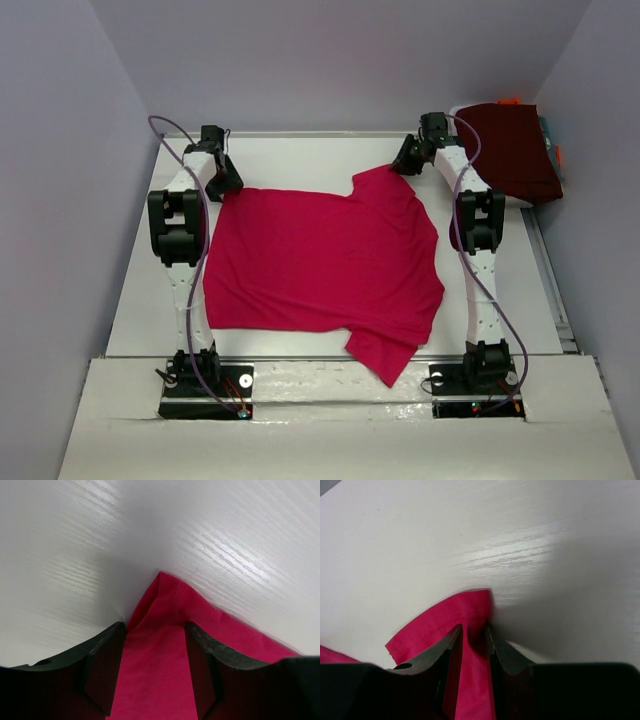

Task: Fold and stack the t-shirts
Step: Grap the side of the flattened tshirt furthest away from the robot with both arms

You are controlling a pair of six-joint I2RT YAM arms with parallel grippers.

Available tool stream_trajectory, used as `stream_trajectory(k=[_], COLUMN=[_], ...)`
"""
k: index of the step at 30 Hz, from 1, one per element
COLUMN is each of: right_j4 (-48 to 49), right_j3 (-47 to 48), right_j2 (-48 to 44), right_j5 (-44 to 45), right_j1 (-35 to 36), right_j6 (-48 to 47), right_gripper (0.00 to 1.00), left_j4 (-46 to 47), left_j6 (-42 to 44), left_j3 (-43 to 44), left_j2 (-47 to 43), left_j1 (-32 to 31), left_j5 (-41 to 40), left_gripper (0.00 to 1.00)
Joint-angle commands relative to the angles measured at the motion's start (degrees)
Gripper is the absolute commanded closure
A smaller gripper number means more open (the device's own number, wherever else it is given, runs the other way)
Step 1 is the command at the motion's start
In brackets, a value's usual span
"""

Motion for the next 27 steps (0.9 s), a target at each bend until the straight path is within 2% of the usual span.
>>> stream_trajectory(k=[1,3,10,14,18,19,20,27], right_j4=[-1.06,-0.97,-1.41,-1.50,-2.12,-2.20,-2.29,-2.99], right_j3=[-1.82,-2.35,-2.71,-2.62,-2.44,-2.53,-2.97,-4.99], right_j2=[1.34,1.08,0.90,0.90,0.38,0.11,-0.50,-4.11], right_j5=[-0.63,-0.63,-0.28,-0.63,-0.80,-0.98,-0.98,-1.59], right_j1=[-0.27,-0.27,-0.27,-0.27,-0.27,-0.27,-0.27,-0.27], right_j6=[-0.47,-0.56,-1.00,-0.74,-0.39,-0.21,-0.04,0.76], right_gripper=[0.69,0.70,0.71,0.76,0.87,0.90,0.92,0.93], left_j4=[-0.67,-0.67,-0.50,-0.68,-0.68,-0.67,-0.67,1.17], left_j6=[1.04,1.48,1.92,2.10,2.19,2.19,2.19,2.80], left_j3=[1.60,2.04,2.57,3.18,3.27,3.36,3.44,2.83], left_j2=[1.28,1.89,2.51,2.69,2.77,2.77,2.77,1.99], left_j1=[0.21,0.21,0.21,0.21,0.74,0.74,0.74,0.74], left_j5=[1.27,1.36,0.83,0.57,0.66,0.74,0.74,0.92], left_gripper=[0.40,0.46,0.54,0.62,0.80,0.91,0.94,0.94])
